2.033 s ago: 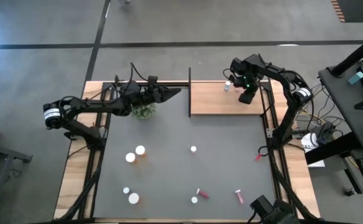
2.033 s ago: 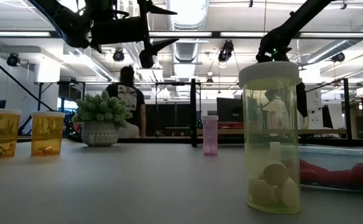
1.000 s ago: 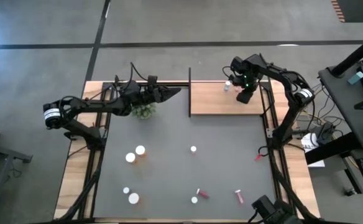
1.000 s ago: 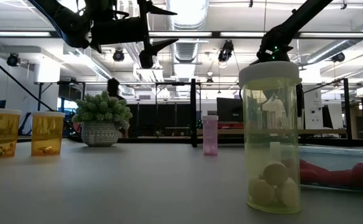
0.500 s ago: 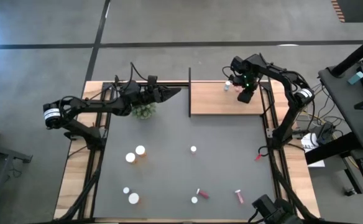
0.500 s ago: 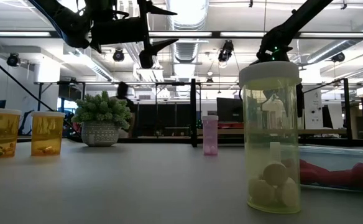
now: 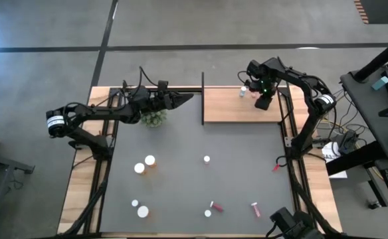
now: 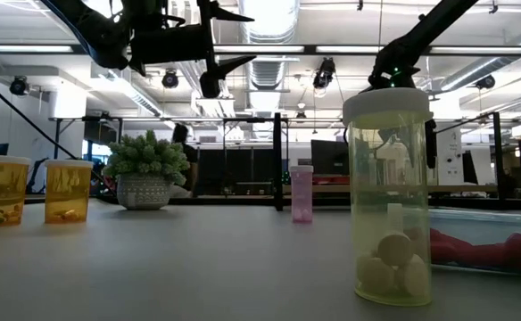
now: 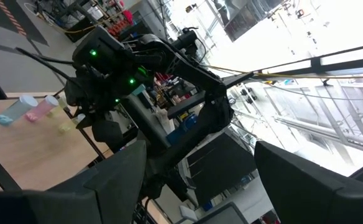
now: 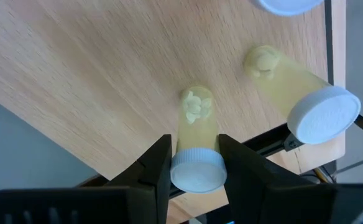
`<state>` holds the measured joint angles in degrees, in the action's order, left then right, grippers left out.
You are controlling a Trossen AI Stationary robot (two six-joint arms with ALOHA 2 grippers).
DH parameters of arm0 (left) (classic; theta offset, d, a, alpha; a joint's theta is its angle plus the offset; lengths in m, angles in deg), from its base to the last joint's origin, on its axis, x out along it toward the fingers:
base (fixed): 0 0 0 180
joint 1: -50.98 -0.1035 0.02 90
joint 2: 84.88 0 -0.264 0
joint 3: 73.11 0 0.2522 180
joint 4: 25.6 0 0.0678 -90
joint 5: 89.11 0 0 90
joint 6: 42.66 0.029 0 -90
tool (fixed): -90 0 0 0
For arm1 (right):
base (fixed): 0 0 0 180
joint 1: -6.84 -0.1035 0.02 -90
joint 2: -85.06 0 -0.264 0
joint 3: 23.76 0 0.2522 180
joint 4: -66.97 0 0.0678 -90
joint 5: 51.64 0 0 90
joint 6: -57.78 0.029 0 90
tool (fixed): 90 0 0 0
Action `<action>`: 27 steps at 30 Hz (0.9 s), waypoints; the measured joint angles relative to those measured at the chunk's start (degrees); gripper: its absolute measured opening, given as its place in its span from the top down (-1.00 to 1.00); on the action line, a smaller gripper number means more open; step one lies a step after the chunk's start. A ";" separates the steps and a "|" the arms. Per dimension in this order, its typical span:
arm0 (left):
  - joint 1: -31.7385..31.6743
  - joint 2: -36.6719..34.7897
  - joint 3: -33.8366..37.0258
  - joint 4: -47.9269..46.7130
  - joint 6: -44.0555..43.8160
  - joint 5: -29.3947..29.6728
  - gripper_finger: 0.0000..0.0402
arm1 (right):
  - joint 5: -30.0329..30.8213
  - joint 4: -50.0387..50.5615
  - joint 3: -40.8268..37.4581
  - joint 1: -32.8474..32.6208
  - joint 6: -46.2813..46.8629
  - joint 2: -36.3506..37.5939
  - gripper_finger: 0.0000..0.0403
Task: Pick and place medicine bottles onto shelf by color
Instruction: Put the top yellow pill bottle on the shelf aligned with the other yellow pill bottle
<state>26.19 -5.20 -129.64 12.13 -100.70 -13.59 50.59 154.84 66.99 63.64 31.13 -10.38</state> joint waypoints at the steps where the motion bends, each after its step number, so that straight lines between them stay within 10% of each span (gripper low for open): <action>1: 0.00 0.02 0.00 0.00 -0.01 0.00 -0.41 | 0.02 0.00 -0.02 0.02 -0.36 0.00 0.47; 27: 0.00 0.01 0.00 0.00 0.00 0.00 -0.41 | -0.59 -0.14 -0.59 -0.02 -0.37 -0.15 0.23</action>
<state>26.19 -5.18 -129.64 12.13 -100.70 -13.59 50.00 154.70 66.40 63.61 30.75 -10.53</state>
